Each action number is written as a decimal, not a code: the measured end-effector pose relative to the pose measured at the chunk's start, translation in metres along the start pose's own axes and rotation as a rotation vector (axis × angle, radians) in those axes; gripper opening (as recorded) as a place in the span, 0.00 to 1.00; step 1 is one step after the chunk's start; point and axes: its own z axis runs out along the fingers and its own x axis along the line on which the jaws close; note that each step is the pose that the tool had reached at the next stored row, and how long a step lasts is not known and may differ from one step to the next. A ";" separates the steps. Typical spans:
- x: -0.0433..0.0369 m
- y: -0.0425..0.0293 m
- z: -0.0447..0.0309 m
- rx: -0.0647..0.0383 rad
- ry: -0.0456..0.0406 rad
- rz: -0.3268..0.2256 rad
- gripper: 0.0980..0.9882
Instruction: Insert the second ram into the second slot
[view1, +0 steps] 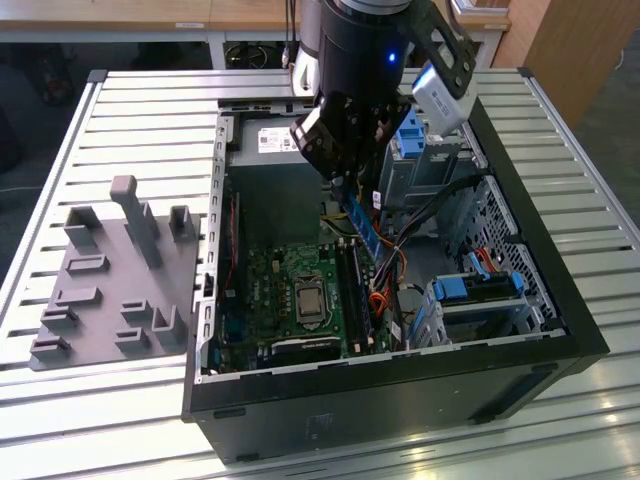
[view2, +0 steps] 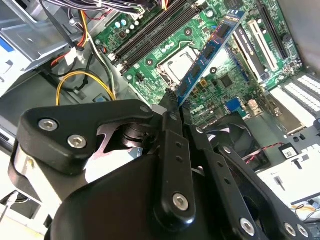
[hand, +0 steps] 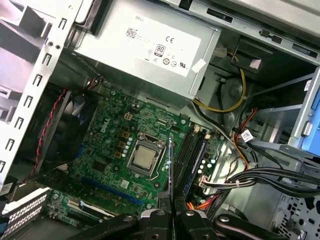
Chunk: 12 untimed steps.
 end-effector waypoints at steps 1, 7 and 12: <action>0.0000 0.0000 0.0000 0.000 -0.0001 0.004 0.04; 0.0000 0.0000 0.0000 0.000 -0.0008 0.023 0.04; 0.0000 0.0000 0.0000 0.000 -0.0014 0.039 0.04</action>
